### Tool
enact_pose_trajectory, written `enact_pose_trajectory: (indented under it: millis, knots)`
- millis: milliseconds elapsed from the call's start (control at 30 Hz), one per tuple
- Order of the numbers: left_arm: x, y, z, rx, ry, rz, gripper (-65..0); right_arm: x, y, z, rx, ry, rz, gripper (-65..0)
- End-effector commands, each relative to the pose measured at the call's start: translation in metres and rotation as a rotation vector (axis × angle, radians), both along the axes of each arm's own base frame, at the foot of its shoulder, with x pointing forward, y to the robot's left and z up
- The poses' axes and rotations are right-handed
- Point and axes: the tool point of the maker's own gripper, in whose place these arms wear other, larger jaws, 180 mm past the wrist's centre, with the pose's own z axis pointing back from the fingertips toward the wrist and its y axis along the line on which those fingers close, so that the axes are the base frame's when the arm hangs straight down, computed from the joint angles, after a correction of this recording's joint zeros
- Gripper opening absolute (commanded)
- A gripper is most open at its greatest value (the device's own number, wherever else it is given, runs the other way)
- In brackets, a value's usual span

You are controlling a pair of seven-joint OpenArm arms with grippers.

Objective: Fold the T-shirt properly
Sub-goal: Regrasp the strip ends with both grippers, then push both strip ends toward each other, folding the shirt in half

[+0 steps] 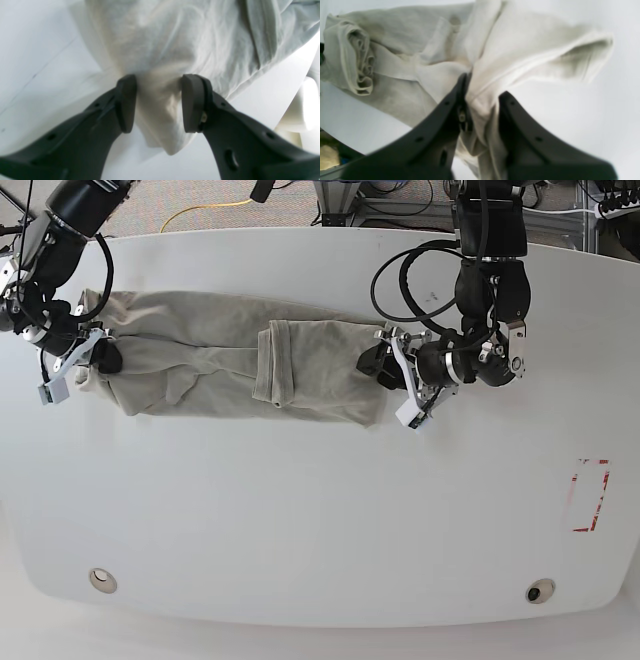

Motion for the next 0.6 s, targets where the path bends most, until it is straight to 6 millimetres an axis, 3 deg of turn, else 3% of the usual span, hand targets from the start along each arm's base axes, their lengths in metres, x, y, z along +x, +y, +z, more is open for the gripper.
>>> enact_pose_trajectory:
  millis: [0, 100, 200, 367, 567]
  knots:
    - [0.008, -0.019, 0.004, -0.059, 0.011, 0.008, -38.5, 0.011, -0.001, 0.034, -0.079, -0.09, 0.036, -65.0]
    - [0.009, -0.037, -0.005, -0.107, 0.092, 0.039, -38.5, 0.021, 0.028, 0.062, -0.157, -0.178, 0.139, -65.0]
    - [0.017, -0.058, -0.008, -0.174, 0.131, 0.074, -38.3, 0.027, 0.058, 0.077, -0.202, -0.228, 0.24, -65.0]
    - [0.017, -0.089, -0.009, -0.23, 0.144, 0.057, -38.3, 0.026, 0.108, 0.08, -0.161, -0.261, 0.404, -65.0]
    - [0.019, -0.111, -0.009, -0.246, 0.137, 0.014, -38.3, 0.03, 0.149, 0.083, -0.072, -0.297, 0.485, -65.0]
